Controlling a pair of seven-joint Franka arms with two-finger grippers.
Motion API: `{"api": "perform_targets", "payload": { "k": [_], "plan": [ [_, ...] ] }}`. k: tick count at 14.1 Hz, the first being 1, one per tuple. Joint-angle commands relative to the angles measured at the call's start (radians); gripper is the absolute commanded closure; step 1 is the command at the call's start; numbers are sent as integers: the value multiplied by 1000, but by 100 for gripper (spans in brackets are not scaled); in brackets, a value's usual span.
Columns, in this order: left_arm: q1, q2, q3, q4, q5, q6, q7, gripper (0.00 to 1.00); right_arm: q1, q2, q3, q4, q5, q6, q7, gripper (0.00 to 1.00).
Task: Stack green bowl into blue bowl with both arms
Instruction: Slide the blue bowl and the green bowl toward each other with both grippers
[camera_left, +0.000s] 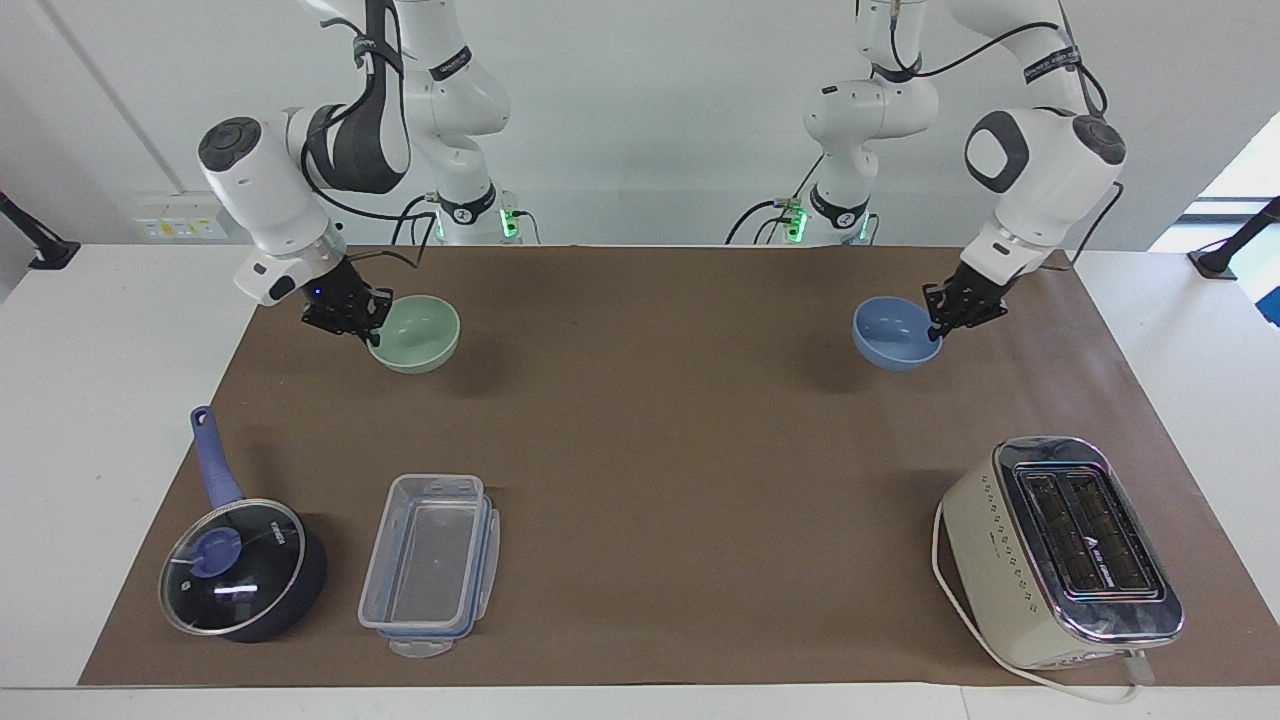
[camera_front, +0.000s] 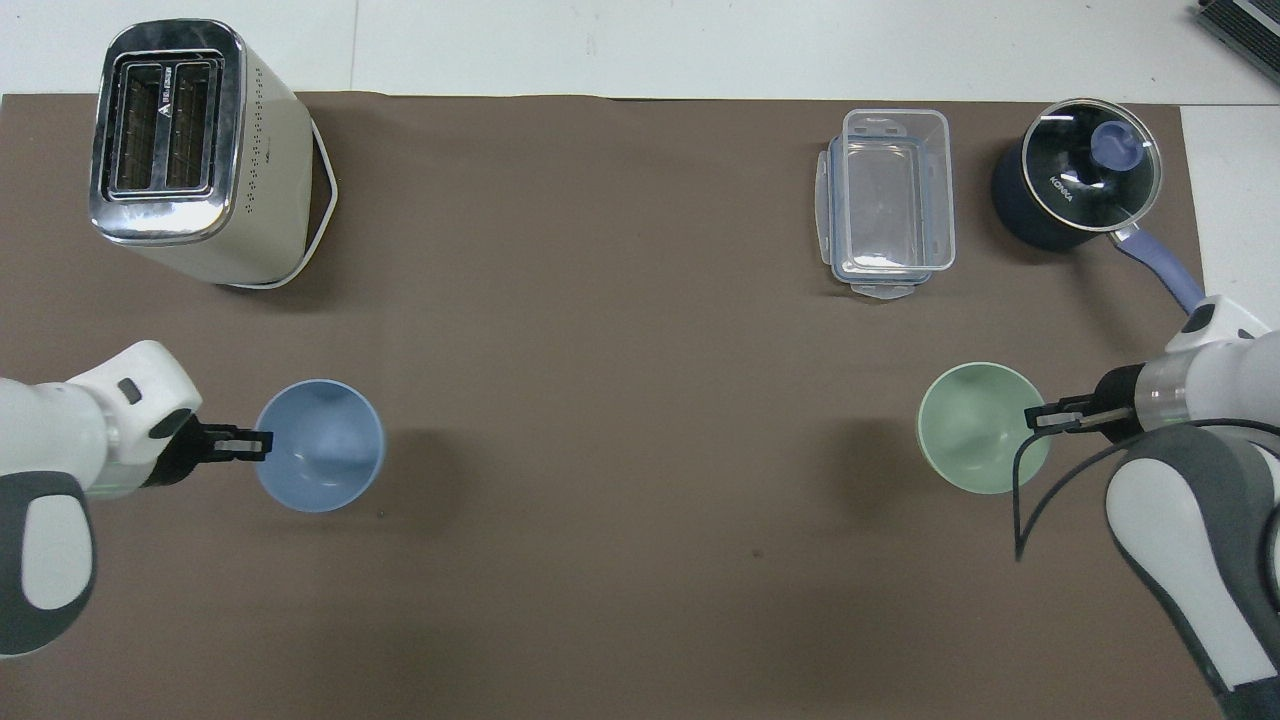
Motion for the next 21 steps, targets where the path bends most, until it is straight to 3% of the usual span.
{"api": "perform_targets", "payload": {
  "k": [1, 4, 8, 12, 16, 17, 18, 19, 21],
  "plan": [
    [-117, -12, -24, -8, 21, -3, -174, 100, 51, -3, 0, 13, 16, -14, 68, 100],
    [-270, 13, -43, 7, 21, 33, -383, 100, 97, -3, 0, 13, 18, -5, 117, 100],
    [-475, 172, -43, 59, 75, 177, -686, 100, 150, -5, 0, 12, 59, -1, 173, 100],
    [-556, 307, -44, 129, 120, 271, -828, 100, 154, -5, 1, 12, 62, 2, 173, 100],
    [-582, 358, -49, 129, 118, 330, -831, 100, 207, -5, 1, 13, 62, 5, 222, 100],
    [-582, 358, -49, 129, 117, 328, -836, 93, 222, -5, 1, 13, 62, 5, 229, 100],
    [-582, 358, -50, 130, 107, 328, -839, 59, 224, -5, 1, 12, 62, 7, 239, 100],
    [-582, 358, -49, 135, 107, 327, -841, 32, 233, -5, 7, 13, 62, 7, 245, 100],
    [-579, 350, -47, 159, 107, 305, -828, 0, 246, -6, 21, 13, 62, 9, 283, 100]
  ]
}}
